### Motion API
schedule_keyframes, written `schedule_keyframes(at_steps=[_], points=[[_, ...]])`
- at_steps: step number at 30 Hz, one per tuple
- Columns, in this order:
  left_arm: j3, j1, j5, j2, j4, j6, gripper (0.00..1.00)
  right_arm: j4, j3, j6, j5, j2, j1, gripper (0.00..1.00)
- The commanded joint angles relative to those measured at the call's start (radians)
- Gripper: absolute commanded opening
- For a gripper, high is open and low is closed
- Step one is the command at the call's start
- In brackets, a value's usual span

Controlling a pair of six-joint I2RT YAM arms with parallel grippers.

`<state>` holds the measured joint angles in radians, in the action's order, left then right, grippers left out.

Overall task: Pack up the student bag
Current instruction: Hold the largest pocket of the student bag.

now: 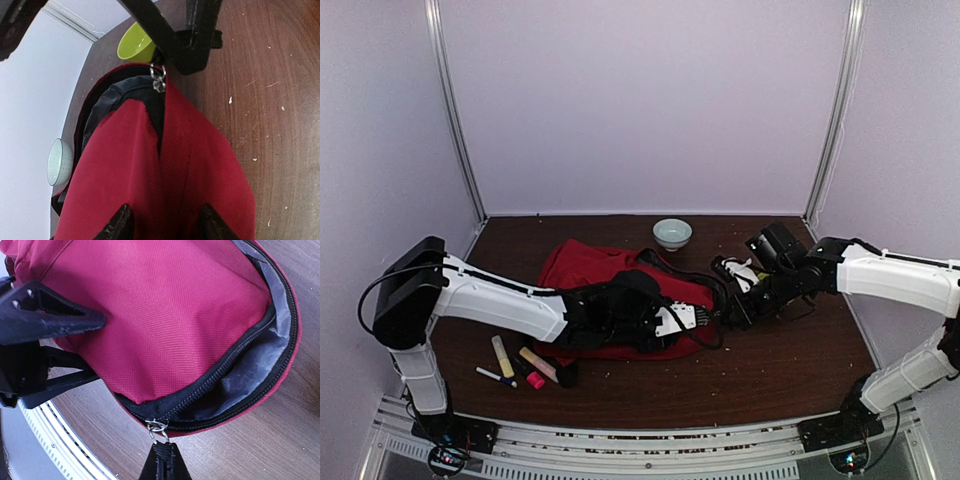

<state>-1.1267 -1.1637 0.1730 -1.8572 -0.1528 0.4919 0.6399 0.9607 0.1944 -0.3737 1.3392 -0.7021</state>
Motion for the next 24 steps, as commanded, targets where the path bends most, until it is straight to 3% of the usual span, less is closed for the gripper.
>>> schedule_keyframes(at_steps=[1, 3, 5, 10, 16, 19, 24], points=[[-0.025, 0.006, 0.069, -0.044, -0.010, 0.027, 0.41, -0.016, 0.025, 0.011, -0.007, -0.017, 0.037, 0.00], [-0.021, 0.006, 0.076, -0.048, -0.005, 0.024, 0.26, -0.017, 0.029, 0.011, 0.030, -0.023, 0.051, 0.00], [-0.014, 0.005, 0.082, -0.033, 0.012, 0.010, 0.00, 0.008, 0.043, -0.003, 0.126, -0.020, 0.059, 0.00], [0.093, 0.003, 0.060, 0.079, 0.029, 0.001, 0.00, 0.074, 0.103, -0.053, 0.483, -0.004, 0.081, 0.00], [0.224, -0.010, 0.040, 0.222, 0.100, -0.014, 0.00, 0.077, 0.197, -0.105, 0.638, 0.026, 0.129, 0.00], [0.267, -0.026, 0.039, 0.280, 0.121, -0.014, 0.00, 0.079, 0.243, -0.120, 0.595, 0.062, 0.142, 0.00], [0.331, -0.027, 0.066, 0.374, 0.059, -0.044, 0.01, -0.006, 0.175, -0.169, 0.243, 0.055, 0.038, 0.00]])
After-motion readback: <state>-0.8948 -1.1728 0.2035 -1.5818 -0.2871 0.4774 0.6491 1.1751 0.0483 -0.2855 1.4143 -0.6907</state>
